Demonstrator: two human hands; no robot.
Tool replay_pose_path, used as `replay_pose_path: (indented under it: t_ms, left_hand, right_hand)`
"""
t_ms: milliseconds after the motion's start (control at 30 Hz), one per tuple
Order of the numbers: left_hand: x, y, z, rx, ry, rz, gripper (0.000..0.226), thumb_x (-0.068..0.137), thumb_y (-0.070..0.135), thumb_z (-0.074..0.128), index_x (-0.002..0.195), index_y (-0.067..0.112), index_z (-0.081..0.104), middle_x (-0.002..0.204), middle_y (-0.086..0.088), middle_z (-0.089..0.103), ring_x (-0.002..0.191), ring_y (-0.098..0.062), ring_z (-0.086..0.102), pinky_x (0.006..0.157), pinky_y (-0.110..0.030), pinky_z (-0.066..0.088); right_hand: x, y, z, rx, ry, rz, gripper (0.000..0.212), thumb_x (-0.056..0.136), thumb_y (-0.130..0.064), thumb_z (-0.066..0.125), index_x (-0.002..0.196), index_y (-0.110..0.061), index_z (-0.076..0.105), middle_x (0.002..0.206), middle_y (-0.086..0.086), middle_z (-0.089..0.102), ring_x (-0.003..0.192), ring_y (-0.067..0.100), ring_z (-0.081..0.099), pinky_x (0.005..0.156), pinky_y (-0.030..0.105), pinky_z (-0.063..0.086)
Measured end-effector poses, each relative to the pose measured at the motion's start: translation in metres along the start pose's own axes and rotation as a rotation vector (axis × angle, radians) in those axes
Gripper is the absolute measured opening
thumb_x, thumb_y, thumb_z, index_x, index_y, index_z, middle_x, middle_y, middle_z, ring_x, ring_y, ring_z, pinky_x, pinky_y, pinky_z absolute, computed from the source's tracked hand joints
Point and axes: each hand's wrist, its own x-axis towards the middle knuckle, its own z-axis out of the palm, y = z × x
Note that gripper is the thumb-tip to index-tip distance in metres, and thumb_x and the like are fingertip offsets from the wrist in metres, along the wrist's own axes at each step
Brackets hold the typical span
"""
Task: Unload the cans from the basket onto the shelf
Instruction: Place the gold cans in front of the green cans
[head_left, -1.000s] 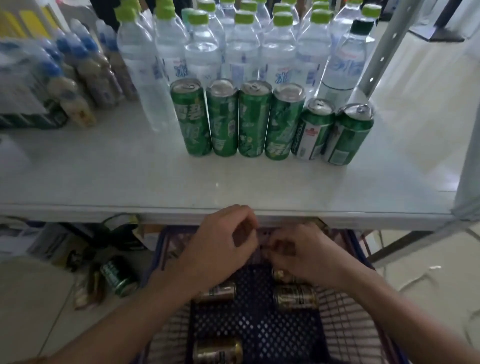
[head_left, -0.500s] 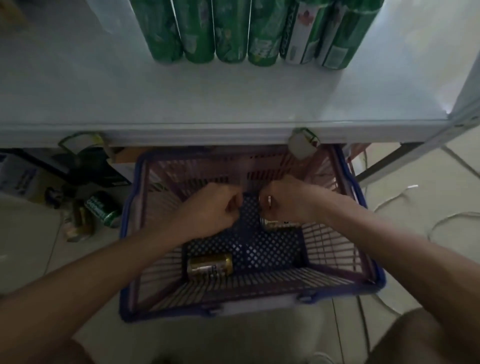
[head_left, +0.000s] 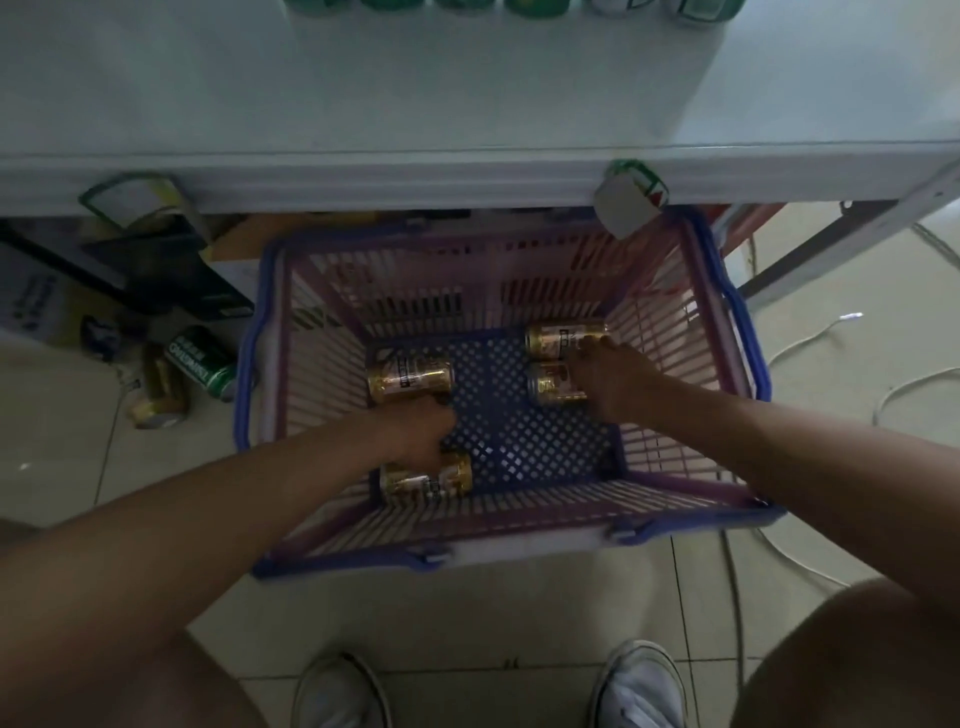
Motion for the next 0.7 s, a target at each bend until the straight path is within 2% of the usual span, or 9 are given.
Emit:
replay_pose_path:
  t_ms: [67,167,367,433,533,600,700]
  left_hand:
    - [0.007,0.000,0.022,0.041,-0.090,-0.047,0.054,0.086,0.031,0.072,0.133,0.013,0.051,0.130,-0.010,0.056,0.112,-0.027,0.059,0.091,-0.035,0.052]
    - [0.016,0.004,0.047,0.103,-0.053,-0.069,0.061,0.090,0.031,0.067,0.142,0.014,0.042,0.141,-0.011,0.049,0.122,-0.029,0.054,0.100,-0.038,0.049]
    - [0.024,0.003,0.061,-0.020,-0.052,-0.096,0.073,0.090,0.025,0.067,0.151,0.014,0.028,0.141,-0.016,0.047,0.121,-0.031,0.054,0.097,-0.037,0.047]
    - [0.021,-0.002,0.063,-0.083,-0.045,-0.079,0.082,0.090,0.027,0.068,0.155,0.017,0.020,0.141,-0.017,0.047,0.121,-0.032,0.053,0.096,-0.034,0.046]
    - [0.014,-0.008,0.063,-0.167,0.001,-0.045,0.082,0.089,0.031,0.068,0.155,0.020,0.020,0.143,-0.016,0.046,0.123,-0.031,0.053,0.097,-0.032,0.045]
    - [0.007,-0.014,0.055,-0.242,0.027,-0.052,0.084,0.088,0.032,0.069,0.155,0.021,0.019,0.145,-0.013,0.045,0.124,-0.029,0.052,0.098,-0.033,0.048]
    - [-0.010,-0.021,0.031,-0.359,0.116,-0.011,0.093,0.083,0.029,0.076,0.156,0.018,0.019,0.146,-0.010,0.046,0.125,-0.026,0.052,0.100,-0.032,0.048]
  right_hand:
    - [0.008,-0.003,0.008,-0.016,-0.004,0.008,0.075,0.092,-0.025,0.066,0.156,-0.012,0.029,0.147,0.017,0.044,0.127,0.036,0.054,0.098,0.044,0.052]
    - [0.020,-0.007,0.021,-0.035,0.006,0.065,0.077,0.095,-0.025,0.063,0.158,-0.014,0.020,0.146,0.023,0.041,0.121,0.041,0.058,0.090,0.047,0.054]
    - [0.032,-0.012,0.031,0.073,0.046,0.106,0.078,0.097,-0.019,0.058,0.160,-0.015,0.012,0.146,0.023,0.039,0.119,0.042,0.059,0.088,0.048,0.056]
    - [0.026,-0.009,0.023,0.155,0.061,0.043,0.077,0.096,-0.020,0.059,0.159,-0.015,0.016,0.146,0.022,0.039,0.119,0.043,0.057,0.087,0.048,0.056]
    - [0.009,-0.004,0.002,0.270,0.120,-0.071,0.079,0.089,-0.028,0.070,0.155,-0.013,0.028,0.146,0.018,0.040,0.123,0.037,0.052,0.090,0.044,0.055]
    - [-0.008,-0.003,-0.013,0.428,0.172,-0.095,0.084,0.082,-0.031,0.079,0.150,-0.015,0.031,0.136,0.016,0.043,0.115,0.034,0.055,0.088,0.040,0.054]
    - [-0.033,-0.001,-0.034,0.558,0.286,-0.160,0.076,0.078,-0.033,0.082,0.138,-0.020,0.037,0.116,0.005,0.044,0.101,0.027,0.056,0.074,0.032,0.048]
